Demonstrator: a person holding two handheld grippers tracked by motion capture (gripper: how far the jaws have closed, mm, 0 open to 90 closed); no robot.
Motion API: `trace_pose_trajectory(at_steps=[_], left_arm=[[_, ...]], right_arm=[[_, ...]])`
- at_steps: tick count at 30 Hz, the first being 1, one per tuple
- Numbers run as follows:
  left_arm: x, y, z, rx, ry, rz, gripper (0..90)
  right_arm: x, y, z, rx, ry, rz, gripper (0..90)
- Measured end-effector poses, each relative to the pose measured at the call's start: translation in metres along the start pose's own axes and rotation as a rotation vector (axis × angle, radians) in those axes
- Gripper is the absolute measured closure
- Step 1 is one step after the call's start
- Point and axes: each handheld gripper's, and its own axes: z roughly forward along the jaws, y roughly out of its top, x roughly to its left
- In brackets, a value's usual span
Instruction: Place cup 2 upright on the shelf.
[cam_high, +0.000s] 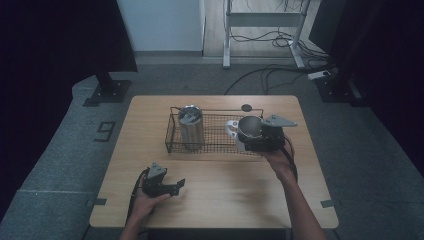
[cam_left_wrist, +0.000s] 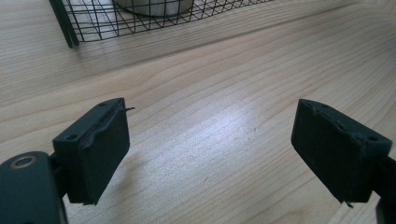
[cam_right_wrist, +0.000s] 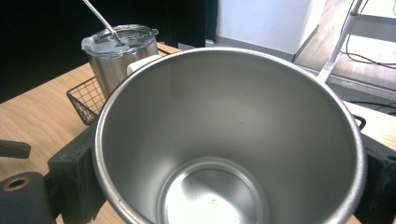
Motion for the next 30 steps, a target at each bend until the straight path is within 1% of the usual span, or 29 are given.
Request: trace_pose_trajectory(at_steps=[6,11,18,21,30], left_arm=[[-0.002,0.0,0.0,0.001,0.0,0.011,12.0],[-0.002,0.0,0.0,0.003,0.0,0.011,12.0],[-0.001,0.0,0.001,0.012,-0.001,0.009,12.0],[-0.001,-0.001,0.002,0.014,-0.001,0.01,12.0],[0.0,-0.001,0.002,0.015,-0.001,0.012,12.2]], right_arm=[[-0.004,0.004,0.005,-0.003,0.005,-0.008,6.7],[-0.007,0.006,0.011,0.001,0.003,-0.001,6.7],[-0.016,0.007,0.018,0.01,-0.003,0.015,6.7],[-0.018,0.008,0.022,0.014,-0.009,0.017,6.7],[-0.023,0.013,0.033,0.024,-0.007,0.012,6.6]])
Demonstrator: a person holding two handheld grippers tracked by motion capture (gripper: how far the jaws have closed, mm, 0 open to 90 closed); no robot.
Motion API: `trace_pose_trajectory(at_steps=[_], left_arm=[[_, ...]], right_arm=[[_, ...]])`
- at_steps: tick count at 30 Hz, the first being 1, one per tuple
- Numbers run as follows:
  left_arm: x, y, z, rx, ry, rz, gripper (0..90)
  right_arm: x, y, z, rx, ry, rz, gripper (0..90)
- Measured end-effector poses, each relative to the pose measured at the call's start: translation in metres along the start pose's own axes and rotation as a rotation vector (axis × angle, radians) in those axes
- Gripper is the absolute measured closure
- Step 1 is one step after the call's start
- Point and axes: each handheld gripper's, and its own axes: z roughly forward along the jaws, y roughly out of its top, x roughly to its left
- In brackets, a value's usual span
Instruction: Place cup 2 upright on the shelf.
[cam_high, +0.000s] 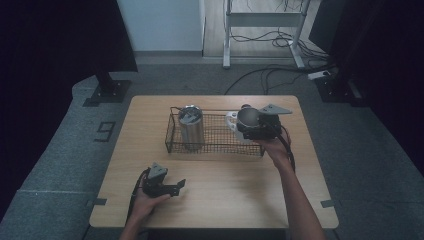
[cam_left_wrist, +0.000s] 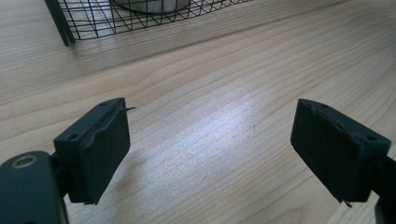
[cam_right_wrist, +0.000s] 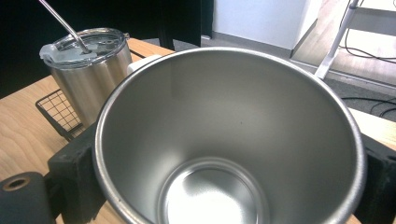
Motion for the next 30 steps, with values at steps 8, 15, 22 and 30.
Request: trace_pose_trajectory(at_steps=[8,15,22,30], left_arm=[[-0.004,0.001,0.001,0.006,-0.026,0.004,12.4],[-0.004,0.001,0.001,0.006,-0.025,0.004,12.4],[-0.005,0.0,0.003,0.016,-0.022,0.009,12.5],[-0.004,0.0,0.002,0.014,-0.023,0.009,12.6]], right_arm=[[-0.001,0.001,0.01,0.01,0.001,0.001,6.7],[-0.004,0.0,0.019,0.022,-0.003,0.013,6.7],[-0.007,-0.001,0.027,0.038,-0.012,0.015,6.7],[-0.01,-0.002,0.038,0.052,-0.017,0.016,6.6]])
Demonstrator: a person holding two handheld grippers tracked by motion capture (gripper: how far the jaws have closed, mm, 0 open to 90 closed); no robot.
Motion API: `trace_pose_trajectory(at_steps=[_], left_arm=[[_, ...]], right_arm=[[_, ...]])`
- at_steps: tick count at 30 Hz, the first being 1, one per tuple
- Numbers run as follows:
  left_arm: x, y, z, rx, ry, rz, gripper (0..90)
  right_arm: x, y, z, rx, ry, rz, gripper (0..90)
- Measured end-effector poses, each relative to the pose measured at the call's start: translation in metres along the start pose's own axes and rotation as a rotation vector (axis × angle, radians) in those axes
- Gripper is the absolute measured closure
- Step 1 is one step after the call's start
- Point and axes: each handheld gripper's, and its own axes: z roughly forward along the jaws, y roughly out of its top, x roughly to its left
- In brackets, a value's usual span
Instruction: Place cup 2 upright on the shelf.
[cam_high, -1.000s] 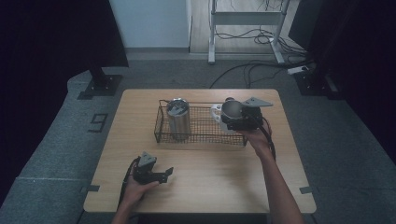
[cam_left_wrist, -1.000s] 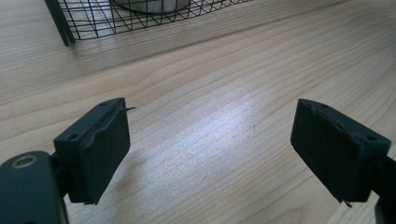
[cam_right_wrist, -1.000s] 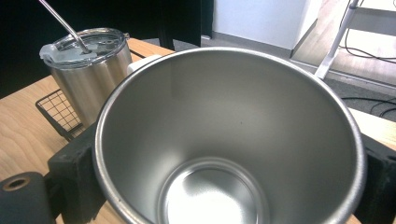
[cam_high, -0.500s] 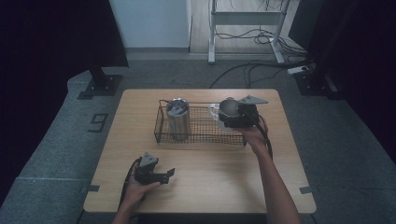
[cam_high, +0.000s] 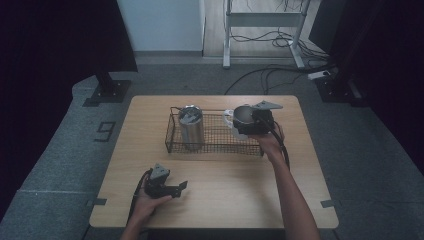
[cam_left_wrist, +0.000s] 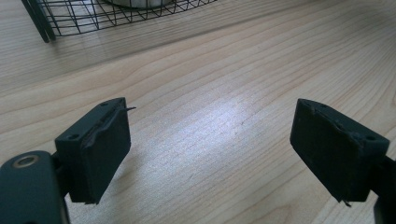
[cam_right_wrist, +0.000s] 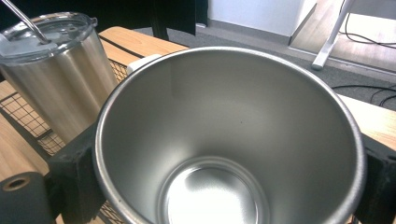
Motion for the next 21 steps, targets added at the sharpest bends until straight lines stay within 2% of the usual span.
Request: trace_pose_trajectory(at_steps=[21], left_arm=[[0.0,-0.001,0.001,0.006,0.003,0.003,12.9]], right_arm=[[-0.009,-0.018,0.018,0.046,-0.012,0.022,6.6]])
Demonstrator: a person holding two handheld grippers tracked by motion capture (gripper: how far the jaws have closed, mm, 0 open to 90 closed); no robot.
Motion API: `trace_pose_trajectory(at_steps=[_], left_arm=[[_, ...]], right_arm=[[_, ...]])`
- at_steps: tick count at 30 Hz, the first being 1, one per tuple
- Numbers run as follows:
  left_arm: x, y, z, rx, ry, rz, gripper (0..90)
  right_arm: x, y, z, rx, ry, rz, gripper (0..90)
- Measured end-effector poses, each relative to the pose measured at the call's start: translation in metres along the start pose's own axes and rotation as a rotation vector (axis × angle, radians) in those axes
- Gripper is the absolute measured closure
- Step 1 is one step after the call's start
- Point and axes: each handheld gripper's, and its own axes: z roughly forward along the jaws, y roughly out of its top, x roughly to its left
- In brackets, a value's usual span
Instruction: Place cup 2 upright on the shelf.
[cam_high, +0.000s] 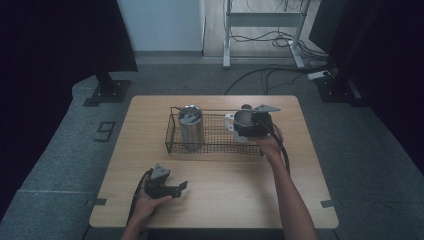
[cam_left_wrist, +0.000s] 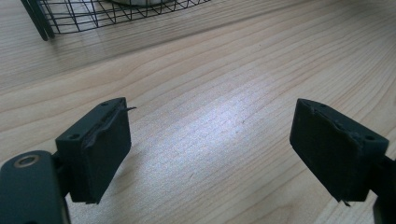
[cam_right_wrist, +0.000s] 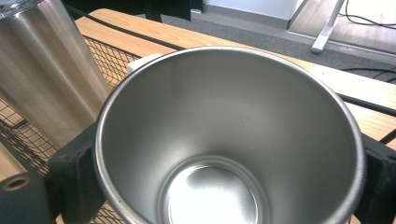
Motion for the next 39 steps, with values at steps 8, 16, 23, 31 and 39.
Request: trace_pose_trajectory(at_steps=[8,16,23,31,39], left_arm=[[-0.001,0.0,0.0,0.0,-0.002,0.005,13.0],[-0.001,0.0,0.0,0.0,-0.002,0.005,13.0],[-0.002,0.0,0.0,0.001,-0.002,0.008,13.0],[-0.002,0.0,0.0,0.001,-0.002,0.008,13.1],[-0.003,0.0,0.001,0.002,-0.001,0.009,13.1]], right_arm=[[0.002,-0.002,0.005,0.014,-0.005,-0.002,6.6],[0.002,-0.005,0.009,0.03,-0.005,0.001,6.6],[0.001,-0.009,0.013,0.049,-0.016,-0.002,6.6],[0.0,-0.016,0.018,0.059,-0.029,0.004,6.6],[-0.003,-0.019,0.019,0.064,-0.038,0.013,6.6]])
